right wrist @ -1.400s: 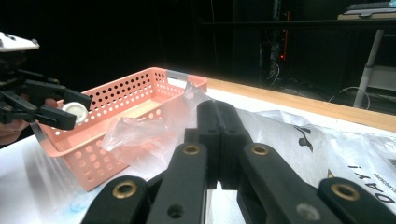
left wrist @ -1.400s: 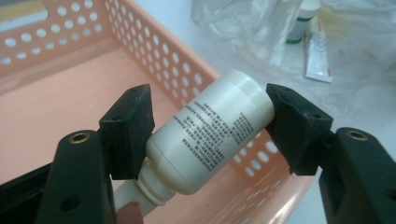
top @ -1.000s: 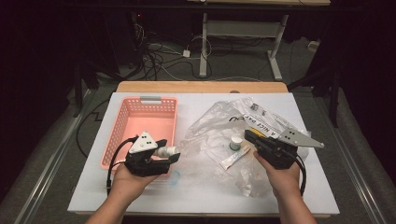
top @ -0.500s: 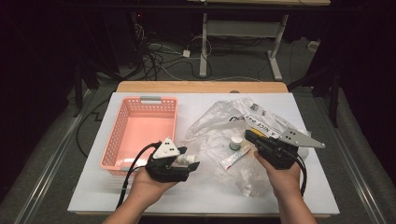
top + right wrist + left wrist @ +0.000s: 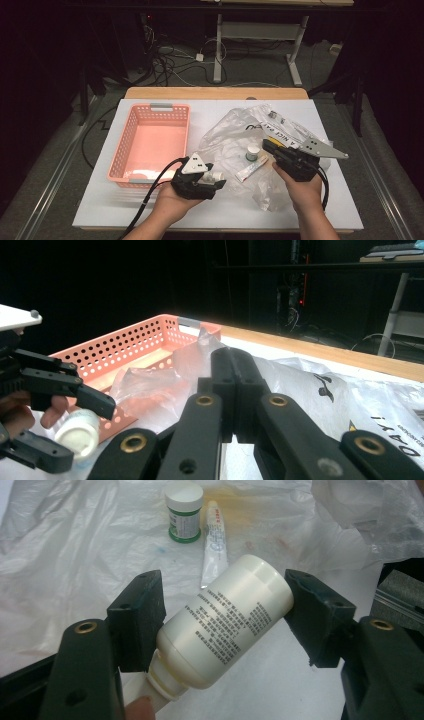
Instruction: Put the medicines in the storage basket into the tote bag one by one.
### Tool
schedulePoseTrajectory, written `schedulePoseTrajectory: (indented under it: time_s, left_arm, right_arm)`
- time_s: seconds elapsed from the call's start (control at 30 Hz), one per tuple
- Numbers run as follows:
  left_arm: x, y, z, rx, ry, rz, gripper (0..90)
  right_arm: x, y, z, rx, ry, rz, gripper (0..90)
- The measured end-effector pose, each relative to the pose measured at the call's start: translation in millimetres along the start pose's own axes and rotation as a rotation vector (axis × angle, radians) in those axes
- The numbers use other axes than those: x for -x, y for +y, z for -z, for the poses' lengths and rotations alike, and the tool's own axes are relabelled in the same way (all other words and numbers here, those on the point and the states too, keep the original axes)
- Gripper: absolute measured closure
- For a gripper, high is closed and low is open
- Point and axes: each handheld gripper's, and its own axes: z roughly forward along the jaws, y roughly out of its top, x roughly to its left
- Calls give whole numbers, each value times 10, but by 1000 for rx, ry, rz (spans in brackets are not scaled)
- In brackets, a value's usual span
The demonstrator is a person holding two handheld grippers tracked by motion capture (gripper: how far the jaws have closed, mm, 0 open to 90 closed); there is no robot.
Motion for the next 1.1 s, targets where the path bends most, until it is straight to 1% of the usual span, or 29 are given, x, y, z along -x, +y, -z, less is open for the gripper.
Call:
schedulePoseTrajectory:
  time_s: [0.07,0.2,0.5,0.63,0.73,0.8,0.9,1.03,1.1]
  left_arm:
    - [10,11,-51,2,-1,-1,342]
    - [27,38,-180,-9,12,-18,342]
    - [-10,135,-512,-1,2,-1,342]
    - [-38,188,-638,10,7,6,343]
    - [-68,227,-729,11,19,6,343]
    - [-95,251,-790,13,27,14,343]
    - [-138,285,-891,13,51,16,344]
    - [-209,316,-1038,0,83,28,344]
    - [-246,328,-1112,-19,101,21,344]
  right_arm:
    - [-1,1,2,0,0,1,900]
    - [0,-1,4,1,0,1,900]
    - [2,-1,11,1,0,1,900]
    - [3,-4,14,0,0,1,900]
    - [5,-11,14,-3,-1,-1,900]
    - [6,-14,11,-2,0,-1,900]
    - [11,-13,11,-1,1,-1,900]
    - [20,-14,11,0,1,-2,900]
    - [21,-15,12,-2,1,-5,900]
